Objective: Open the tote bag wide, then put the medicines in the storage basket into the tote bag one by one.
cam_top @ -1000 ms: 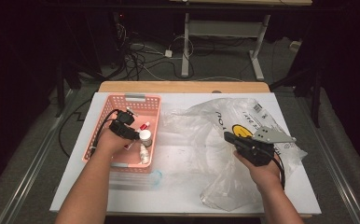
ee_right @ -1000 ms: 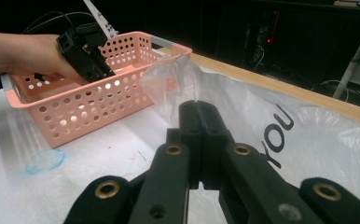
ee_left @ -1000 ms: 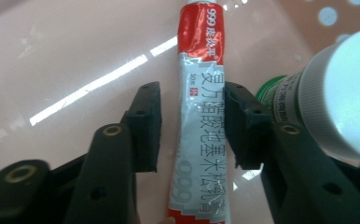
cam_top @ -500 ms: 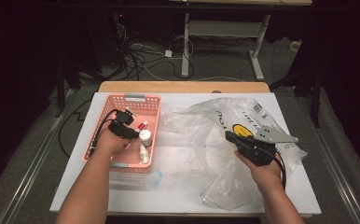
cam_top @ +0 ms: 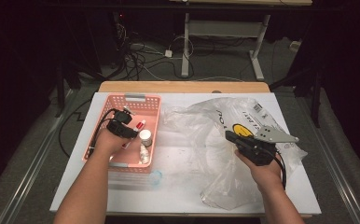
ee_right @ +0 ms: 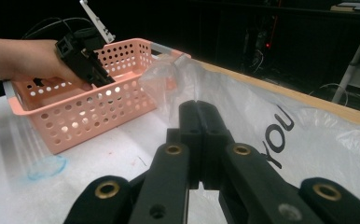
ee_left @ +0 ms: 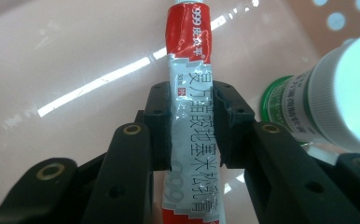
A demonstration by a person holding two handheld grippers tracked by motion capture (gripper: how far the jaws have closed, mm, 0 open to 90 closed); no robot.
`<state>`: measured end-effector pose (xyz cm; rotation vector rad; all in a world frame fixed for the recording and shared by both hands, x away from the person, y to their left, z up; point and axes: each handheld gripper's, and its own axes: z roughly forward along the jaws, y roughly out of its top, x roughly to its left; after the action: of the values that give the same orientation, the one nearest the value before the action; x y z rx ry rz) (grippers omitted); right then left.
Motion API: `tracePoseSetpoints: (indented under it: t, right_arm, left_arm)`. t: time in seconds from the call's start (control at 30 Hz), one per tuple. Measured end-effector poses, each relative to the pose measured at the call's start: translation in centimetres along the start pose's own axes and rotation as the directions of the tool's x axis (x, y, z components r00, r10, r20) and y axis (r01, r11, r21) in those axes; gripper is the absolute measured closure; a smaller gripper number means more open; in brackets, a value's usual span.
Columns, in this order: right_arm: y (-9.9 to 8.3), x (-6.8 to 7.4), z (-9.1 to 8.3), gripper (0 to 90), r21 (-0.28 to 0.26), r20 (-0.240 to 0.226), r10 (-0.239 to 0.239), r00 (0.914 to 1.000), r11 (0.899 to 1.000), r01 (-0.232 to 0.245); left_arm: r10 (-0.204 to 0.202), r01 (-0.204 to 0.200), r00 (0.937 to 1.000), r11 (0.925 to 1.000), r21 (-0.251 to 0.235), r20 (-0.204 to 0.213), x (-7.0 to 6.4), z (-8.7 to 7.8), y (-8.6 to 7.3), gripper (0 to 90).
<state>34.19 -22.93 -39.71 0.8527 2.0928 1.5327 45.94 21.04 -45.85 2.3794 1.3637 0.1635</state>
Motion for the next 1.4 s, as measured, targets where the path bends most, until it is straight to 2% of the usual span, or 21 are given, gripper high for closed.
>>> tracePoseSetpoints:
  t: [0.33,0.57,0.8,0.97,1.17,1.3,1.4]
  right_arm:
    - [-0.1,0.0,0.2,90.0,0.008,0.008,0.003,1.0000,1.000,-0.003]
    - [-0.1,0.2,0.3,90.0,0.004,0.002,0.000,1.0000,1.000,0.000]
    - [0.0,0.4,0.4,90.0,0.004,0.001,-0.004,1.0000,1.000,0.004]
    - [-0.1,0.4,0.4,90.0,0.007,0.000,-0.015,0.9999,1.000,0.015]
    - [-0.2,0.5,0.3,90.0,0.009,-0.008,-0.011,0.9999,1.000,0.011]
    - [-0.3,0.4,0.4,90.0,0.011,-0.010,-0.014,0.9998,1.000,0.014]
    - [-0.3,0.4,0.3,90.0,0.010,-0.009,-0.013,0.9999,1.000,0.013]
  left_arm:
    - [-0.020,0.020,0.9998,0.9984,-0.052,0.008,0.4,-1.1,-0.3,68.3]
    - [-0.022,0.020,0.9997,0.9905,-0.136,-0.012,0.1,-3.4,-0.9,68.3]
    - [-0.024,0.025,0.9997,0.9738,-0.226,0.011,-0.4,-4.8,-2.0,68.2]
    - [-0.031,0.034,0.9994,0.9579,-0.285,0.015,-0.8,-5.7,-3.2,68.3]
    - [-0.026,0.034,0.9993,0.9312,-0.363,0.026,-1.6,-7.0,-4.7,68.3]
    - [-0.005,0.008,1.0000,0.9214,-0.389,0.008,-2.4,-7.7,-5.2,68.3]
    - [0.000,0.009,0.9997,0.9109,-0.412,0.023,-3.0,-8.0,-5.8,68.3]
